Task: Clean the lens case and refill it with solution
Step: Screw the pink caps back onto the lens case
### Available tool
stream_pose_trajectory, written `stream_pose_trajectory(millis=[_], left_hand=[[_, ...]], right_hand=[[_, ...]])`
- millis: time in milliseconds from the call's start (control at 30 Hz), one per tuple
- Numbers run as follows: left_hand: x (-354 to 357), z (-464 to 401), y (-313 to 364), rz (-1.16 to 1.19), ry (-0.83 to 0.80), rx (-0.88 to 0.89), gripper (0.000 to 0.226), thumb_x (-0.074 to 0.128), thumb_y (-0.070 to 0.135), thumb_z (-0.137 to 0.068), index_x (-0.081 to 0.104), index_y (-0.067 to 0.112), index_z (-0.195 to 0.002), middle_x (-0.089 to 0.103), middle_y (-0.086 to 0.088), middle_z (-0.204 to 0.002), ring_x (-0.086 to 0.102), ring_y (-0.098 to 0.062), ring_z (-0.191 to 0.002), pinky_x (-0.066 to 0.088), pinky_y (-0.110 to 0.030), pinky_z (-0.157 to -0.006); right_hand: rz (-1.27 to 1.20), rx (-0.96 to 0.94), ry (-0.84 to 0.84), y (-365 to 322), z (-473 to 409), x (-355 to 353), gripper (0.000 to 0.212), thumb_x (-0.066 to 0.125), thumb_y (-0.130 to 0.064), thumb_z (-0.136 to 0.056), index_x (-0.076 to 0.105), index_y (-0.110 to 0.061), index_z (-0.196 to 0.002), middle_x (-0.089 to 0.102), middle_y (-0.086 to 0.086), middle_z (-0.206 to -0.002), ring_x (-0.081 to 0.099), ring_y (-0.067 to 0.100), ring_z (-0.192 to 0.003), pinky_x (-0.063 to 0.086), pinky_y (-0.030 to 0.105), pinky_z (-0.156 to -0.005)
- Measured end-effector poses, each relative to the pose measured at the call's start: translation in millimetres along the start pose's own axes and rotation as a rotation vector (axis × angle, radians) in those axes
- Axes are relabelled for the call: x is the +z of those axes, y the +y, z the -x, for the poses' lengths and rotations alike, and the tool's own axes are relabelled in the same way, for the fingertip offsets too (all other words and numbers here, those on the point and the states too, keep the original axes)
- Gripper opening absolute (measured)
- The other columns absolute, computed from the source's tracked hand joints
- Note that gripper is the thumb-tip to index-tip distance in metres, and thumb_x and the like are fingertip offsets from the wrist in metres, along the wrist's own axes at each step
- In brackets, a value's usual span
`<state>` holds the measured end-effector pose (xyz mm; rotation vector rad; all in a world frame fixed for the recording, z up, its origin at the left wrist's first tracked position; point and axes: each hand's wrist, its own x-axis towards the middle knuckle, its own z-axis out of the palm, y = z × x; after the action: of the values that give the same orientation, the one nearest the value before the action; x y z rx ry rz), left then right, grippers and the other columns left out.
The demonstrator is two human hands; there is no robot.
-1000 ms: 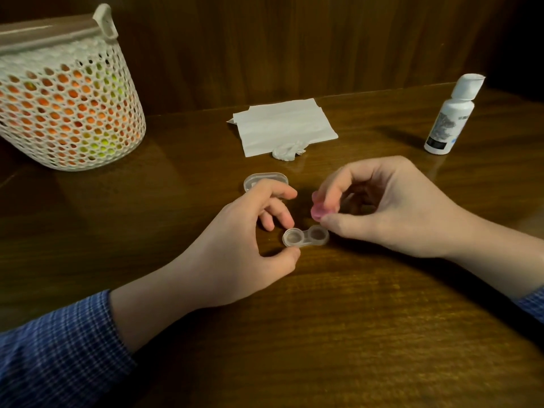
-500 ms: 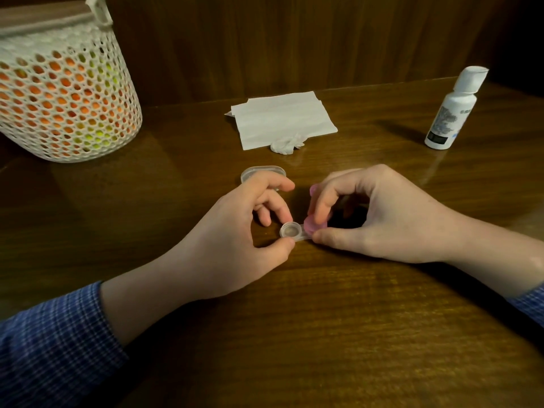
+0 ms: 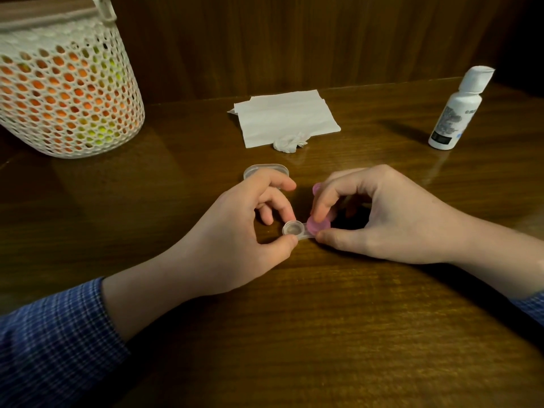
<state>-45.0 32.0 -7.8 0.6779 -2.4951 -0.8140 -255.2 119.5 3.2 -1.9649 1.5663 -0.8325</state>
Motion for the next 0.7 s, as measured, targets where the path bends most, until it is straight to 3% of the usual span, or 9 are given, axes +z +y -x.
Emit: stream_pose_trajectory(millis=[533, 700], left_hand=[[-1.3, 0.8, 1.9, 0.029, -0.015, -0.026, 0.060, 0.082, 0.016, -0.082, 0.054, 0.018, -0.134, 0.069, 0.013, -0.095, 0.061, -0.006, -0.088, 0.045, -0.012, -0.072], [-1.1, 0.7, 1.7, 0.028, -0.014, -0.026, 0.059, 0.083, 0.016, -0.082, 0.054, 0.018, -0.134, 0.069, 0.013, -0.095, 0.061, -0.006, -0.088, 0.046, -0.012, -0.072]], right_hand=[[0.056, -0.023, -0.042, -1.9, -0.7, -2.0, 0.013, 0.082, -0.019, -0.082, 0.080, -0.028, -0.093, 0.074, -0.012, -0.096, 0.070, 0.011, -0.097, 0.057, 0.031, -0.088], [0.045, -0.006, -0.027, -3.7, -1.2, -0.7, 0.011, 0.081, -0.033, -0.080, 0.079, -0.031, -0.091, 0.076, -0.013, -0.095, 0.071, 0.009, -0.099, 0.057, 0.038, -0.094]])
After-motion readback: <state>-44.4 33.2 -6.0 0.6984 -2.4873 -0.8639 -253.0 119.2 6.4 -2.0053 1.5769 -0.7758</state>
